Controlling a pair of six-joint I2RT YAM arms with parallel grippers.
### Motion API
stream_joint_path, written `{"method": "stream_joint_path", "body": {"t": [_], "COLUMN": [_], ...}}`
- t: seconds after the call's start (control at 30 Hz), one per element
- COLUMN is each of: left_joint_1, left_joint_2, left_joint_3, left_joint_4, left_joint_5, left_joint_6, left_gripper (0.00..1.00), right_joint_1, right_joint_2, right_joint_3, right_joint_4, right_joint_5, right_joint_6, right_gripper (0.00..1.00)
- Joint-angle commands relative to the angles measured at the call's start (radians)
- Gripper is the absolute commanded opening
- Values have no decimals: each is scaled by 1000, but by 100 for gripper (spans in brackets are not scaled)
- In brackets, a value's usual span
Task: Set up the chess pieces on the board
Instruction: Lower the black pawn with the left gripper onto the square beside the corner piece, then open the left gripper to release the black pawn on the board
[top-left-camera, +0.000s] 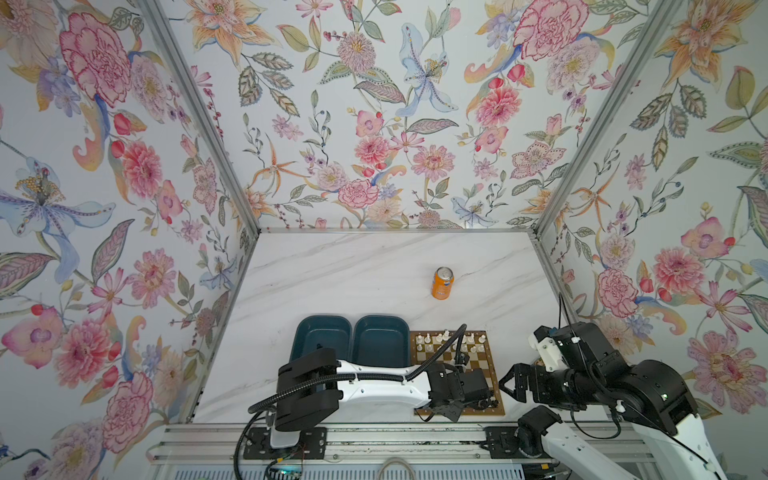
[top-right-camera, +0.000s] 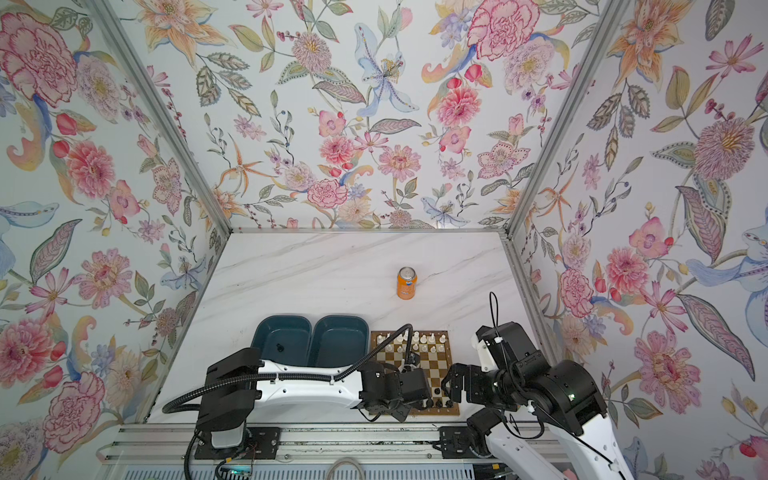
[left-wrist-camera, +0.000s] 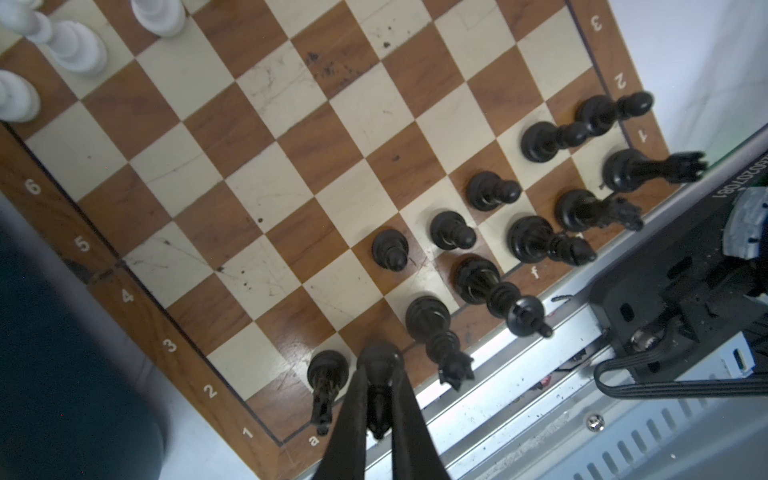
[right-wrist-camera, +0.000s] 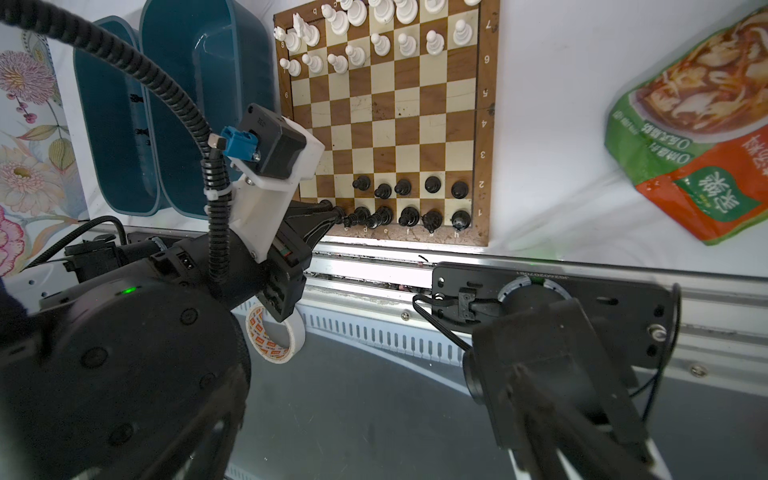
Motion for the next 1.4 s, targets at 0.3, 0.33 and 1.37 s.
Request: {"method": "stream_joint_path", "body": {"t": [0.3,0.33,1.37], "left_joint_1": [18,18,23], "left_joint_2": [46,47,77], "left_joint_3": [29,29,78], "left_joint_4": [-12,-12,-49], "left_joint_5": [10,8,-1], "left_joint_6": [36,37,49], "left_gripper": [11,11,24], "right_joint_1": [-2,-3,-2], "right_joint_2": [-10,-9,-21], "right_joint_3": [2,1,10], "right_joint_4": [-25,-26,-23], "right_joint_5": [27,27,35], "right_joint_6": [9,9,8], "right_gripper": [99,99,99]}}
